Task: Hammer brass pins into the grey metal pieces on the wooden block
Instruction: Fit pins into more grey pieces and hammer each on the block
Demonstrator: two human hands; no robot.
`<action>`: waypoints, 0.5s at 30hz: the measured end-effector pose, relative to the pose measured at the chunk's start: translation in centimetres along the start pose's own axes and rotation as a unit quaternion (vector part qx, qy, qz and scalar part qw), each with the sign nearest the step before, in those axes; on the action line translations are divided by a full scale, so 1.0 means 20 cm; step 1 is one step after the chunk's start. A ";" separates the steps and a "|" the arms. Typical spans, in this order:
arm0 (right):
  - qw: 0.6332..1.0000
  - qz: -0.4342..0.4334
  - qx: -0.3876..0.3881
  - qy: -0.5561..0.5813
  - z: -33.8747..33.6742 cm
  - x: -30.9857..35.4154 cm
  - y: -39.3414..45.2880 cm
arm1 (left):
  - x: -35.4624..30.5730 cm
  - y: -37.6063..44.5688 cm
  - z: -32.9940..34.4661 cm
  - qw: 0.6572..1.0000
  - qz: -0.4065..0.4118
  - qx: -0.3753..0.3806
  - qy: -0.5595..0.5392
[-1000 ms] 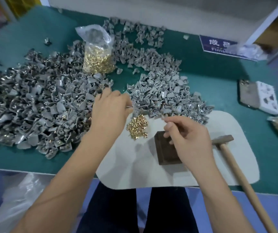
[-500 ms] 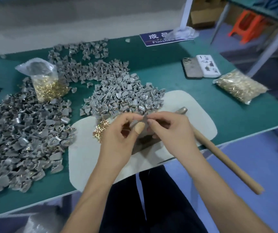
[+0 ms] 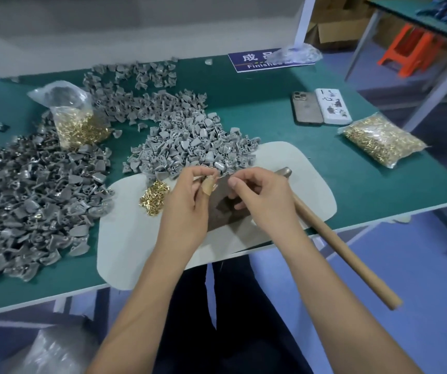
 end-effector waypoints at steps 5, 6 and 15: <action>0.996 -0.043 0.028 -0.069 0.04 0.01 0.01 | -0.01 -0.05 0.02 0.999 -0.007 0.023 0.033; 0.993 -0.059 0.034 -0.092 0.05 0.03 0.01 | -0.03 -0.05 0.01 0.999 0.004 0.017 0.043; 0.974 -0.109 0.084 -0.181 0.10 0.09 -0.02 | -0.04 -0.07 -0.13 0.966 0.045 -0.068 0.246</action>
Point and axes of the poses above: each hand's wrist, its own y-axis towards the middle knuckle, its own z-axis out of the palm, x = y × z, the point moved 7 cm from there along y, towards the middle knuckle, and after that the axes turned 1 degree about y, right-handed, at the moved point
